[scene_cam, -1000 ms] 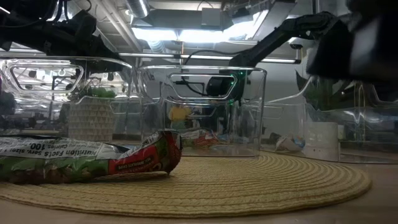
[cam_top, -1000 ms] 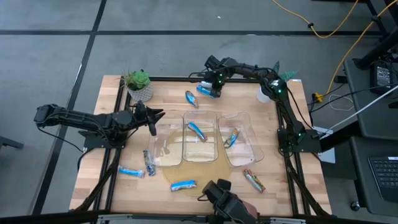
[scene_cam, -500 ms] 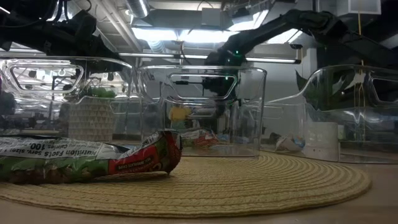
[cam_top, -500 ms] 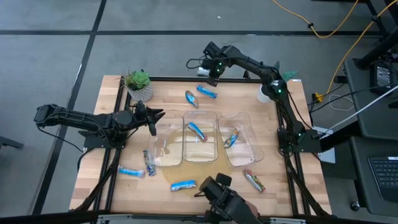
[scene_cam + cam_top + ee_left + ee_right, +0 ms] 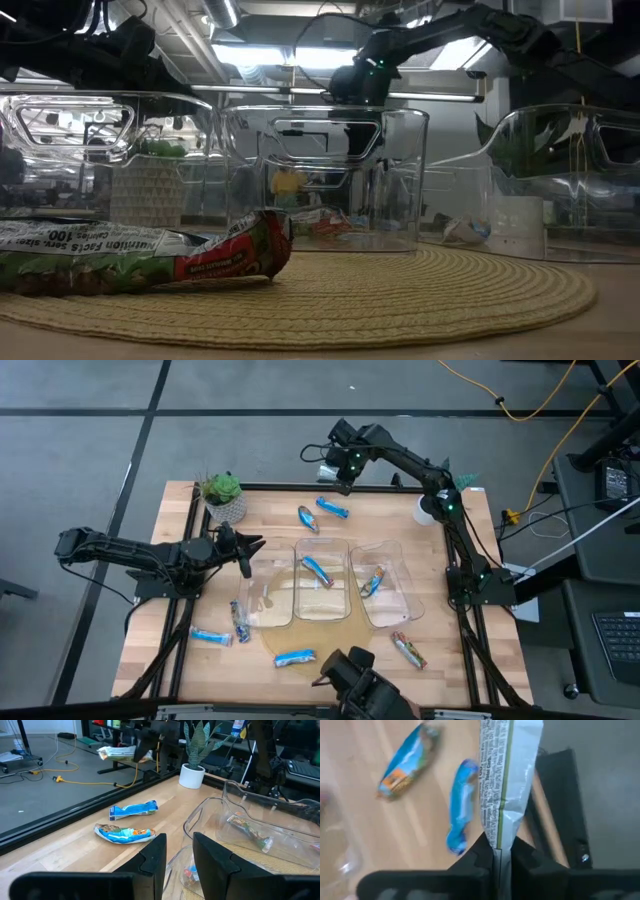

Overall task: Pick and place Granola Bars by type
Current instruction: Put the yellow granola bar into the right transparent bin

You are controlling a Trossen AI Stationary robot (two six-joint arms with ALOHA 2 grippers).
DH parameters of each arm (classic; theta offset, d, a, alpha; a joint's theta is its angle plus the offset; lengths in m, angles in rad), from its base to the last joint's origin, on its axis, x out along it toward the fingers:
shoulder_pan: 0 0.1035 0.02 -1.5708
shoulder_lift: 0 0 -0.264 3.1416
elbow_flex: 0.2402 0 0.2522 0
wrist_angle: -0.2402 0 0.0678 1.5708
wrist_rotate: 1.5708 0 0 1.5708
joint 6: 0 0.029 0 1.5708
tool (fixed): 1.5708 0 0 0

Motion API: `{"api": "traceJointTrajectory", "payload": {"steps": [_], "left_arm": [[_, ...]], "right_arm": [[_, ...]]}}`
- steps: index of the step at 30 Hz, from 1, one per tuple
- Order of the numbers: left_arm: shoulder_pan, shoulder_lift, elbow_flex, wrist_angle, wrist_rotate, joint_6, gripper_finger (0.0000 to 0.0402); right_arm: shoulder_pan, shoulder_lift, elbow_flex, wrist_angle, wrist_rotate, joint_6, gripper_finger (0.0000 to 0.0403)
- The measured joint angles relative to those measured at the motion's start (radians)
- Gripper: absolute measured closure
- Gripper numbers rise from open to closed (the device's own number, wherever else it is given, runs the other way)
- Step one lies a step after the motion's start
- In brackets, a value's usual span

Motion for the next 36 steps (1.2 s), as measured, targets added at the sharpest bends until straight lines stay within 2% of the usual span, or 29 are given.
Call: {"api": "traceJointTrajectory", "payload": {"steps": [5, 12, 16, 21, 26, 30, 36], "left_arm": [[0.000, 0.000, 0.000, 0.000, 0.000, 0.000, 0.0313], [0.000, 0.000, 0.000, 0.000, 0.000, 0.000, 0.0313], [0.000, 0.000, 0.000, 0.000, 0.000, 0.000, 0.0313], [0.000, 0.000, 0.000, 0.000, 0.000, 0.000, 0.0313], [0.000, 0.000, 0.000, 0.000, 0.000, 0.000, 0.0313], [0.000, 0.000, 0.000, 0.002, -0.004, 0.008, 0.0313], [0.007, -0.001, 0.000, 0.016, -0.184, 0.331, 0.0313]], "right_arm": [[0.023, -0.023, 0.005, -0.063, -0.008, 0.016, 0.0384], [0.068, -0.103, 0.005, -0.086, -0.008, 0.045, 0.0367], [0.108, -0.169, 0.005, -0.090, -0.009, 0.063, 0.0381], [0.174, -0.261, 0.005, -0.139, -0.009, 0.067, 0.0385], [0.255, -0.352, 0.005, -0.134, -0.008, 0.118, 0.0361], [0.316, -0.417, 0.005, -0.095, -0.007, 0.182, 0.0371], [0.406, -0.481, -0.001, -0.103, 0.077, 0.281, 0.0387]]}}
